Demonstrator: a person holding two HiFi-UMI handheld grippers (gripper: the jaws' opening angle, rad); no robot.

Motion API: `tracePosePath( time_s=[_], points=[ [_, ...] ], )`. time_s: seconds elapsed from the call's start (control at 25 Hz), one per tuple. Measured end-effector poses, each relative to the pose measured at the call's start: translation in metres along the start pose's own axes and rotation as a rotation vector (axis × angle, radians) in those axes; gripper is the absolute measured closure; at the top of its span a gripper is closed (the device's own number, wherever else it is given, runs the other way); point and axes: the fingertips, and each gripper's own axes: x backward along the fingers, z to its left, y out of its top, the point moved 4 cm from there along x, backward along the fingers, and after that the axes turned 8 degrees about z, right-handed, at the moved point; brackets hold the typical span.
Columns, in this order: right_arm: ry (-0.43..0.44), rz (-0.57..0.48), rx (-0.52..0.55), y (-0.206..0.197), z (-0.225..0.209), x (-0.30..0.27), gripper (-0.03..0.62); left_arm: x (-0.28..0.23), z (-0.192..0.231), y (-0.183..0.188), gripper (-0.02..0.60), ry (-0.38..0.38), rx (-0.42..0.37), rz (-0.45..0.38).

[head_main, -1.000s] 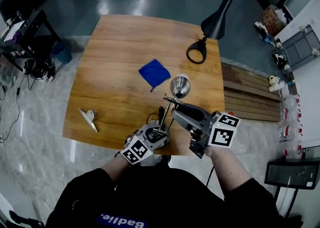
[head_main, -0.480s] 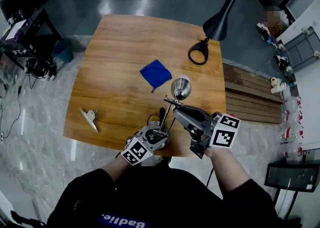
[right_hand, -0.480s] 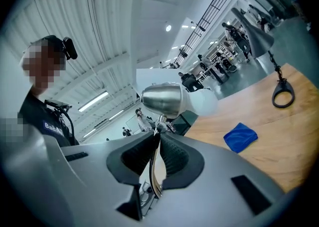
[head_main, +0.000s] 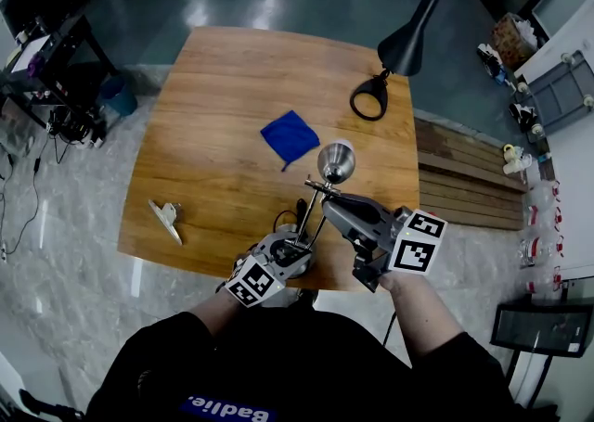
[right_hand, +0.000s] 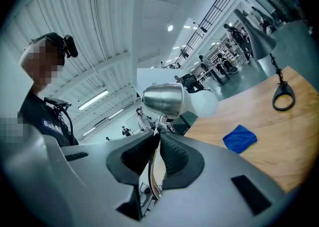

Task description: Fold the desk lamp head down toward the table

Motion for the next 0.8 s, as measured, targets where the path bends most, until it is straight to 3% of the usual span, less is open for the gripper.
tracePosePath(
  time_s=[0.8],
  points=[
    [0.008, -0.028, -0.050, -0.0011, -0.0033, 0.0009, 0.551, -0.0019, -0.0018, -0.0020, 0.423, 0.044, -0.019, -0.012]
  ],
)
